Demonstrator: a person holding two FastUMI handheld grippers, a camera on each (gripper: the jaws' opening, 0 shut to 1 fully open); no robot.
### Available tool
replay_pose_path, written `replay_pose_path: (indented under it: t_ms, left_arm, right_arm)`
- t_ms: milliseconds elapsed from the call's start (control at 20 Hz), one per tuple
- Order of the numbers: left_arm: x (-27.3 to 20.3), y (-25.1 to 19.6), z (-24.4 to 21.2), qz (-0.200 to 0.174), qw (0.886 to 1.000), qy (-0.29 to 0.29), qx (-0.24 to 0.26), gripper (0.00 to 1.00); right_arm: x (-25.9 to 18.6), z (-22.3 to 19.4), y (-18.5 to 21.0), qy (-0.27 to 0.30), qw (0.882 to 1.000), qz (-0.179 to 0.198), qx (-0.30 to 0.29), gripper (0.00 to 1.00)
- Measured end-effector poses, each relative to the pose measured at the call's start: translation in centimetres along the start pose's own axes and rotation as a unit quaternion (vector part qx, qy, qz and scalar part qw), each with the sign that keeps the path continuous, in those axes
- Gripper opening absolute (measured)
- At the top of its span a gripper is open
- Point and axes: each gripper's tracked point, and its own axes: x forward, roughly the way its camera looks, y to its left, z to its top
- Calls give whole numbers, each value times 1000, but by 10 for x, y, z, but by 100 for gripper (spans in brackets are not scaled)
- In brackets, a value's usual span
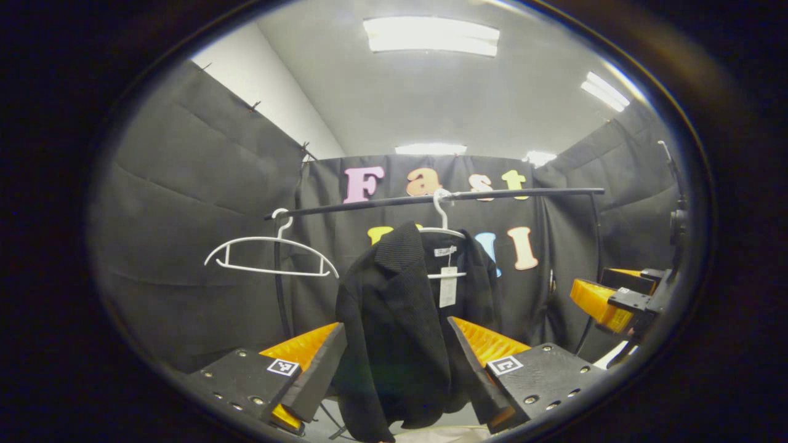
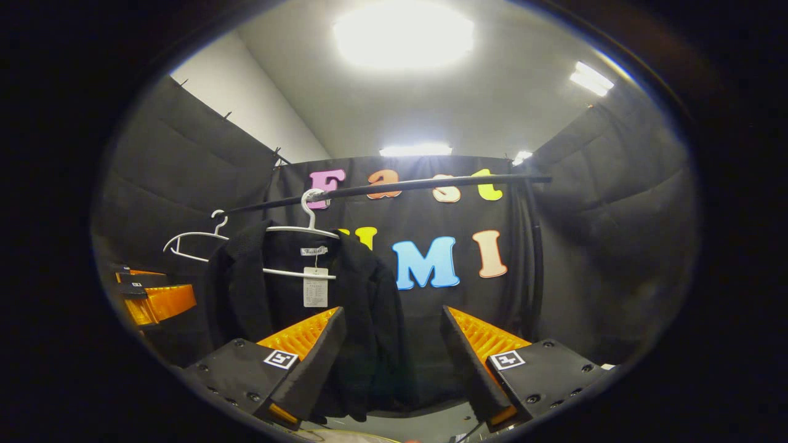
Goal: Grasp the clothes on the hanger with both hands and then place them into the laundry hamper below.
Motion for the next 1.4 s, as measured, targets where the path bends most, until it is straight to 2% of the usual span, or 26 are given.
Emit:
replay_pose_path:
  t_ms: [300,600,850,1050,1400]
  left_arm:
    - [51,-33,-12,28,1000,5,5,94]
    - [93,-45,-27,64,998,13,20,94]
    - [112,-40,-38,99,995,16,29,94]
    - [133,-29,-48,127,991,22,43,94]
    - [152,-16,-61,152,987,37,41,94]
  right_arm:
    - [71,-15,9,4,998,67,17,98]
    - [127,-26,20,4,994,109,23,97]
    - [158,-37,34,9,990,138,25,96]
    - [179,-50,60,19,985,170,28,97]
    - [208,-79,93,64,977,198,38,98]
